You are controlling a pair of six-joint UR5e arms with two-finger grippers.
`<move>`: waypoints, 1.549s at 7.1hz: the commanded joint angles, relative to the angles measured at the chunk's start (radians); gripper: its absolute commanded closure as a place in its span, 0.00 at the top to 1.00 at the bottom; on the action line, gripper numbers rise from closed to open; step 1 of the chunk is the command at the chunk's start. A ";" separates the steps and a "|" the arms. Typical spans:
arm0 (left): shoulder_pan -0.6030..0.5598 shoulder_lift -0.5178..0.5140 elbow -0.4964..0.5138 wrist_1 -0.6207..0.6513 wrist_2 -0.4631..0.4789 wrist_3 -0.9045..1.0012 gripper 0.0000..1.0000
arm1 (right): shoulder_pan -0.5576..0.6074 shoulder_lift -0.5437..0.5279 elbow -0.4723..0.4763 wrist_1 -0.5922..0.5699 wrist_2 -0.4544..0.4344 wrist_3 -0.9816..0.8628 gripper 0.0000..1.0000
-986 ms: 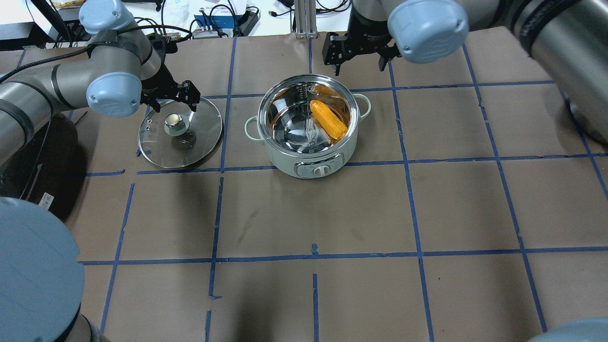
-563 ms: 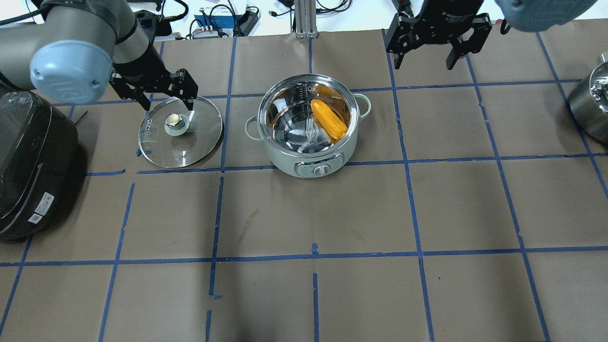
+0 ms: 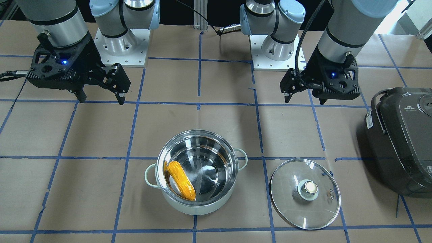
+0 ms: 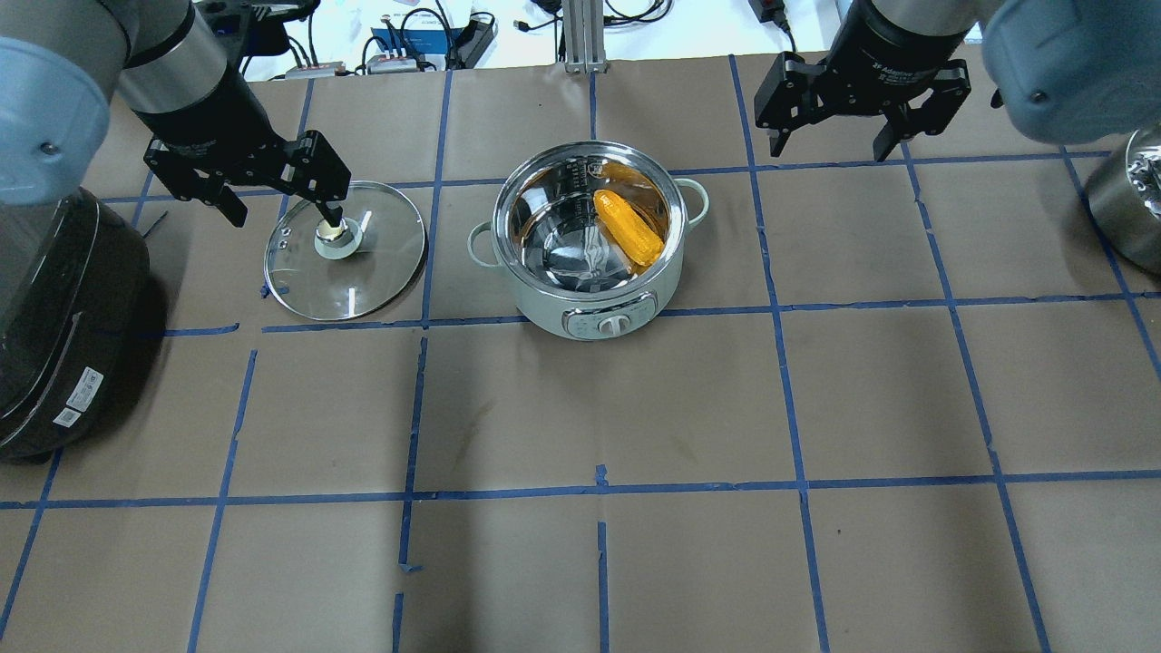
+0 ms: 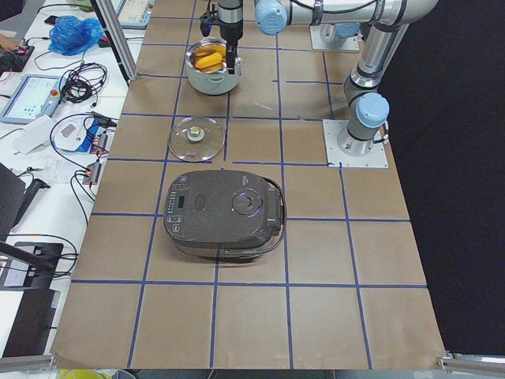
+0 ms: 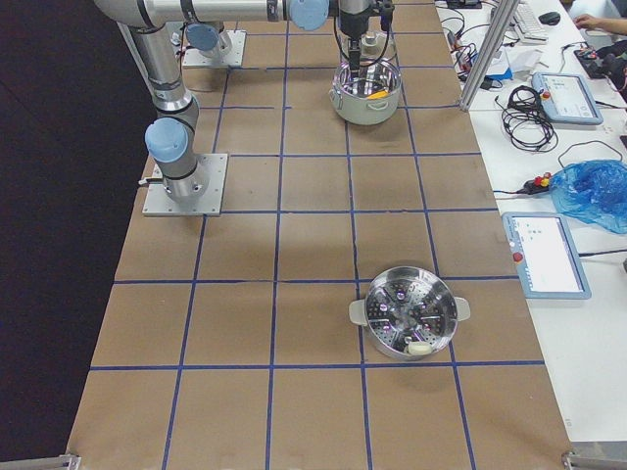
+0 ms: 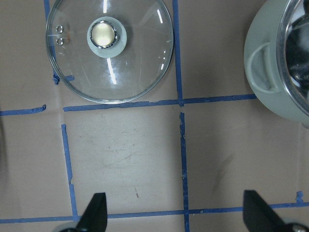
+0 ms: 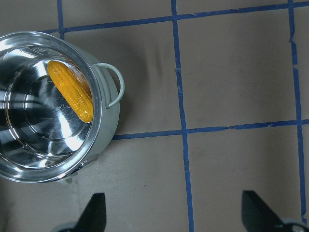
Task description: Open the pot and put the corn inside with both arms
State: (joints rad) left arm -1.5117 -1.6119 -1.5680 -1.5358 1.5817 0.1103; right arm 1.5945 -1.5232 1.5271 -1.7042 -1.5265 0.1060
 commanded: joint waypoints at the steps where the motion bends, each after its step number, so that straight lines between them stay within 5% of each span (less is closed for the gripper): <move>1: -0.001 0.000 0.005 -0.007 -0.003 0.000 1.00 | 0.001 -0.006 0.010 -0.011 0.000 0.003 1.00; 11: -0.078 0.026 0.008 -0.023 0.007 -0.008 1.00 | 0.002 0.006 0.001 -0.012 0.002 0.034 1.00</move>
State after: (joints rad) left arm -1.5910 -1.5872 -1.5604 -1.5583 1.5904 0.1036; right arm 1.5969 -1.5172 1.5284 -1.7165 -1.5259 0.1394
